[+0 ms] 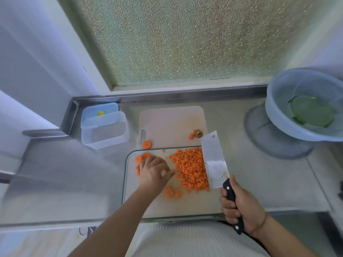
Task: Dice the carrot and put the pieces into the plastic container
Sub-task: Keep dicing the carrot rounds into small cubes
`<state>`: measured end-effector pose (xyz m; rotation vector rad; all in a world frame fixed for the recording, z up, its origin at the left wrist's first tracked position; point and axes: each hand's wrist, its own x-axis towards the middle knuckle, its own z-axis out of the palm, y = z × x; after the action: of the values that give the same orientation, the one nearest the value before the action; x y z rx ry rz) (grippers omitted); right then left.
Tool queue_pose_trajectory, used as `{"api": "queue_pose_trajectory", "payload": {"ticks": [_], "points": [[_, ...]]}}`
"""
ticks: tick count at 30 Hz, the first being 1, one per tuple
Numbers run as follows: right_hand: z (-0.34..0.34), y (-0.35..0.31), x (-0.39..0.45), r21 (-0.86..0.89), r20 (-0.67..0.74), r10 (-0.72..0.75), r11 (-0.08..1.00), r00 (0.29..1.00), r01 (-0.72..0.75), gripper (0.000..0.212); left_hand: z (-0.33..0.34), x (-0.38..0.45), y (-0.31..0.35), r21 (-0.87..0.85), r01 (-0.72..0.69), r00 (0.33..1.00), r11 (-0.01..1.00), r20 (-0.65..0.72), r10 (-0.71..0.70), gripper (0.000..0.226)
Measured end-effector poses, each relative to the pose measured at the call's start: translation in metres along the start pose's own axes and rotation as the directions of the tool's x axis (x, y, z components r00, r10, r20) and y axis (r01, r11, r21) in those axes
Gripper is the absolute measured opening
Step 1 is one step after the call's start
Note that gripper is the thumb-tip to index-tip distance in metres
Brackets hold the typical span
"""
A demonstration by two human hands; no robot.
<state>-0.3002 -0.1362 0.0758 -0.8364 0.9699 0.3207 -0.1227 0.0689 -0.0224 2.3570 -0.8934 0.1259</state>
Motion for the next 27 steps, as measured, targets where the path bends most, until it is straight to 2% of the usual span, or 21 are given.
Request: {"api": "queue_pose_trajectory", "payload": {"ticks": [2, 5, 7, 9, 13, 18, 21, 24, 27], "points": [[-0.001, 0.002, 0.001, -0.011, -0.006, -0.007, 1.0, 1.0, 0.007, 0.056, -0.003, -0.004, 0.0, -0.038, -0.169, 0.978, 0.985, 0.122, 0.172, 0.026], [-0.001, 0.002, 0.001, -0.02, -0.012, -0.014, 1.0, 1.0, 0.014, 0.056, -0.004, -0.015, 0.003, -0.09, -0.388, 0.868, 0.917, 0.298, 0.397, 0.028], [0.001, 0.002, 0.001, -0.028, -0.008, -0.015, 1.0, 1.0, 0.015, 0.056, -0.001, -0.022, 0.003, -0.077, -0.466, 0.812, 0.881, 0.359, 0.461, 0.028], [0.002, 0.002, 0.0, -0.04, -0.009, -0.017, 0.999, 1.0, 0.017, 0.056, 0.003, -0.027, 0.001, -0.053, -0.529, 0.779, 0.847, 0.367, 0.509, 0.019], [0.006, 0.002, 0.0, -0.071, -0.007, -0.023, 0.997, 1.0, 0.023, 0.056, 0.008, -0.027, 0.001, -0.016, -0.571, 0.765, 0.82, 0.352, 0.54, 0.011], [0.008, 0.001, 0.001, -0.093, -0.003, -0.016, 0.996, 1.0, 0.016, 0.056, 0.014, -0.025, 0.009, -0.003, -0.548, 0.769, 0.836, 0.393, 0.505, 0.011], [0.006, 0.001, 0.002, -0.101, -0.01, -0.015, 0.995, 1.0, 0.014, 0.056, 0.013, -0.021, 0.015, -0.043, -0.434, 0.847, 0.9, 0.321, 0.424, 0.019], [0.004, 0.002, 0.002, -0.106, -0.013, -0.021, 0.994, 1.0, 0.02, 0.055, 0.012, -0.01, 0.025, -0.105, -0.251, 0.941, 0.962, 0.204, 0.268, 0.019], [0.006, 0.001, 0.002, -0.117, -0.024, -0.021, 0.993, 0.999, 0.018, 0.056, 0.015, 0.006, 0.029, -0.118, -0.098, 0.981, 0.988, 0.155, 0.116, 0.02]]}}
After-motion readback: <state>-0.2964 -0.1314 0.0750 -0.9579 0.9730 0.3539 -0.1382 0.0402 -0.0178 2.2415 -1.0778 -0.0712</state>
